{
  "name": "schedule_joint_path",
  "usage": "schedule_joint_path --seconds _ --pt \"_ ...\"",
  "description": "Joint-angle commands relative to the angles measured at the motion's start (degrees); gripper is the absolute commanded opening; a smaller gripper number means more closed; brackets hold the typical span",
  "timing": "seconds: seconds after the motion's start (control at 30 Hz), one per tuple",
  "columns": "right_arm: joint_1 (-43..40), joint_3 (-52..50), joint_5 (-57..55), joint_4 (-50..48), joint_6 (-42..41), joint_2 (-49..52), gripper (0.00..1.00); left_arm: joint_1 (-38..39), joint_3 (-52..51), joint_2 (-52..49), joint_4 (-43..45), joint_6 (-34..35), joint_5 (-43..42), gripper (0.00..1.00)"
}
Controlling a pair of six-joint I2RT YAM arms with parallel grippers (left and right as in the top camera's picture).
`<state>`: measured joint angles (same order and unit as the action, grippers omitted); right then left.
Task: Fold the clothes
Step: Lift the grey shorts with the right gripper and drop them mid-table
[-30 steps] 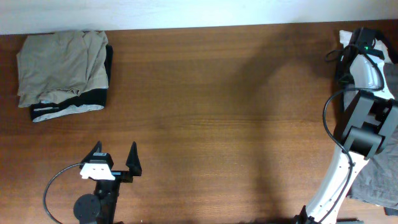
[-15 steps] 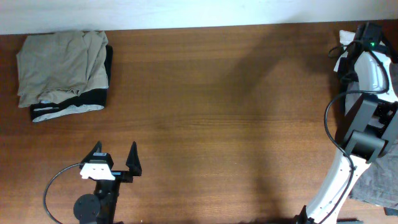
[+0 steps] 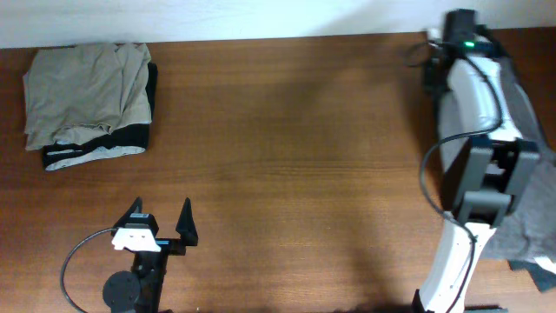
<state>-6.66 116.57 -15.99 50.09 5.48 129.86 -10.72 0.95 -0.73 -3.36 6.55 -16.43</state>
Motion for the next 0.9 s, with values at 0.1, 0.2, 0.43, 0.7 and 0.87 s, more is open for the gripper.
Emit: schedule_joint_path --seconds 0.1,0.2,0.43,0.7,0.87 --pt "10.7 0.9 -0.5 1.4 -2.1 -2.3 0.04 0.2 -0.4 0.3 0.1 0.3 0.2 0.99" --pt "12.4 0.9 -9.9 1.0 -3.0 -2.3 0.04 0.2 -0.4 0.3 0.1 0.3 0.2 0.99" --pt "11.1 1.5 -23.6 0.5 -5.2 -9.7 0.04 0.2 -0.4 0.3 0.1 0.3 0.2 0.99" --pt "15.8 1.5 -15.4 2.6 -7.9 -21.3 0.04 0.2 -0.4 0.3 0.1 0.3 0.2 0.99" --pt "25.8 1.1 -9.7 5.2 -10.8 -20.2 0.04 0.2 -0.4 0.3 0.1 0.3 0.2 0.99"
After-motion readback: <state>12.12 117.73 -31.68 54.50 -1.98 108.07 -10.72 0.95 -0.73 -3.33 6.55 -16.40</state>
